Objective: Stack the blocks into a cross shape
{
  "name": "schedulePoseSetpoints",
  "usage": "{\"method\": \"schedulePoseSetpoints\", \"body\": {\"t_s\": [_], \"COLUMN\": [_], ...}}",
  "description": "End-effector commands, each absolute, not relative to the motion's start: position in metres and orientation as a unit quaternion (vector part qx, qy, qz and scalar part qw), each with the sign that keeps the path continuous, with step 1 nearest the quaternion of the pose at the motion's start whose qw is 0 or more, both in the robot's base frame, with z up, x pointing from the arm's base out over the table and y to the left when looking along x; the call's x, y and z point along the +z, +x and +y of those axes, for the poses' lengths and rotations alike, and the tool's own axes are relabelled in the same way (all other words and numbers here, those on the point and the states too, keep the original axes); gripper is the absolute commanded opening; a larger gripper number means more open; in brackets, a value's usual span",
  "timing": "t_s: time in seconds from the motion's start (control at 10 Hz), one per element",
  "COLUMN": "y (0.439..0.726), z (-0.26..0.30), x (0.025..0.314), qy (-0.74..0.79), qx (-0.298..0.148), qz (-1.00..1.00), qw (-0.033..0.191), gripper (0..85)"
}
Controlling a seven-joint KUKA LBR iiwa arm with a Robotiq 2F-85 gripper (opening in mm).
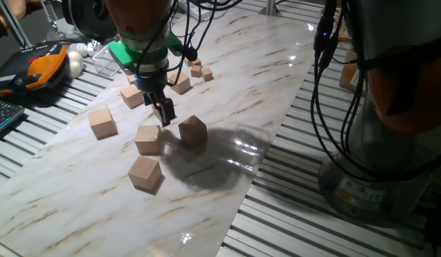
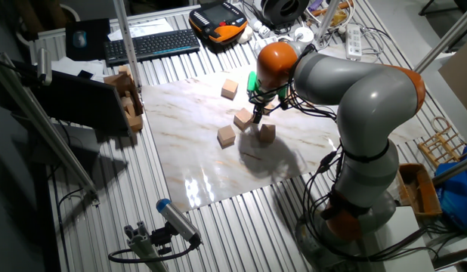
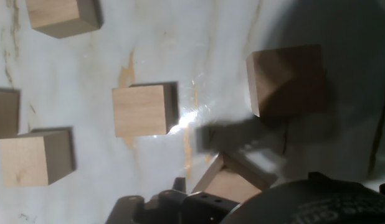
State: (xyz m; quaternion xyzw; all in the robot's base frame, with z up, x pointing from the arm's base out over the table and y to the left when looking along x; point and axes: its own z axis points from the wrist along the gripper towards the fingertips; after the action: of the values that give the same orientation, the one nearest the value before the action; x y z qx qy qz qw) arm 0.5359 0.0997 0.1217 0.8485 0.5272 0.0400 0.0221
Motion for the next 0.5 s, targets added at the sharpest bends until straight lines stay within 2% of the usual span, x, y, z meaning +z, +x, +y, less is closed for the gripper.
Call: {"method": "schedulePoseSetpoints", "body": {"t_s": [0.0, 0.1, 0.4], "y": [0.5357, 0.5353, 0.5329], "z": [0.099, 0.0985, 0.0974], "x": [0.1221, 0.1226, 0.1272], "qy": [0.844, 0.838, 0.819], "qx": [0.039, 0.037, 0.037], "qz": [0.535, 0.544, 0.573], "qw": [0.019, 0.018, 0.018], "gripper": [68.0, 68.0, 17.0]}}
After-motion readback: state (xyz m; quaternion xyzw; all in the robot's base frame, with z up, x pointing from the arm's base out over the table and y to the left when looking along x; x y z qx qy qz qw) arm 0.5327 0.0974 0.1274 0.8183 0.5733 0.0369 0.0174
